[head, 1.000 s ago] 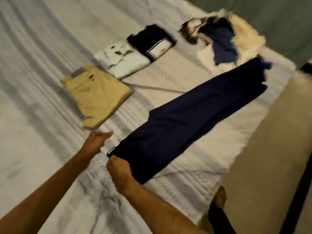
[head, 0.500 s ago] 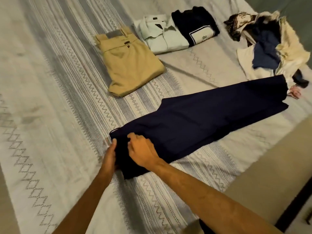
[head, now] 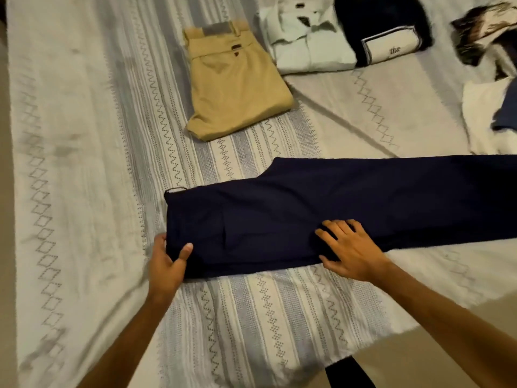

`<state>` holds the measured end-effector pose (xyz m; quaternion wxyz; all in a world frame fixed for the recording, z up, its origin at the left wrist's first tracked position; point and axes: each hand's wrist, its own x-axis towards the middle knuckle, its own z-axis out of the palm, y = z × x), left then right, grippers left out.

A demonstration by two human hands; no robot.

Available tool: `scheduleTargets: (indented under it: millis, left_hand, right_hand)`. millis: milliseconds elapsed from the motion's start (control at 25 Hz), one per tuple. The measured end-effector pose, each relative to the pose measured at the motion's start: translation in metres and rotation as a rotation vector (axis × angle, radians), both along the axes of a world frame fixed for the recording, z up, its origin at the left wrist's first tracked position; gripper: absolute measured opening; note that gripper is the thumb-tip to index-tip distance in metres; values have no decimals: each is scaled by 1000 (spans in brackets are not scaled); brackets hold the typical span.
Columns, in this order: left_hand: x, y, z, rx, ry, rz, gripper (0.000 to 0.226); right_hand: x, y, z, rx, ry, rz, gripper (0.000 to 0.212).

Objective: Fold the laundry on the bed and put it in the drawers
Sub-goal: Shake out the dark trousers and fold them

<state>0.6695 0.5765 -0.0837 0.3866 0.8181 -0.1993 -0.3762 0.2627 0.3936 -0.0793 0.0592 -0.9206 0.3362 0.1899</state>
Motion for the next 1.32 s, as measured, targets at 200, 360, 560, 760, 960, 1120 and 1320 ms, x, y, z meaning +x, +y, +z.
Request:
scheduleTargets:
  millis: [200,360,560,760,960,1120,1320]
  left_hand:
    - [-38,-7,8,253,-801,-202,51]
    - [-135,-49,4,30,-907,-904,30]
    - [-205,-104,-24,-6,-1092,-1271,48]
    - [-188,-93,-20,-163,-1142,-1442,49]
    - [-185,-67,-17,-170,-1074,-1477,65]
    - [-199,-71,-26,-64,-1062,-1427,71]
    - [-200,-74,-19,-79,-969,-1536,58]
  right_hand:
    - [-20,-32,-14,-71,-125,198,43]
    - [-29,-29,-19,-129,-197,222,32]
    - [-77,-44,-20,-219,-131,81,23]
    - [-110,-40,-9,-286,-209,132,18]
    - [-124,-18,-26,-284,-106,129,28]
    - [-126,-21,-24,-314,-99,-45,35]
    - [-207,-73,-7,-310,108,-414,67]
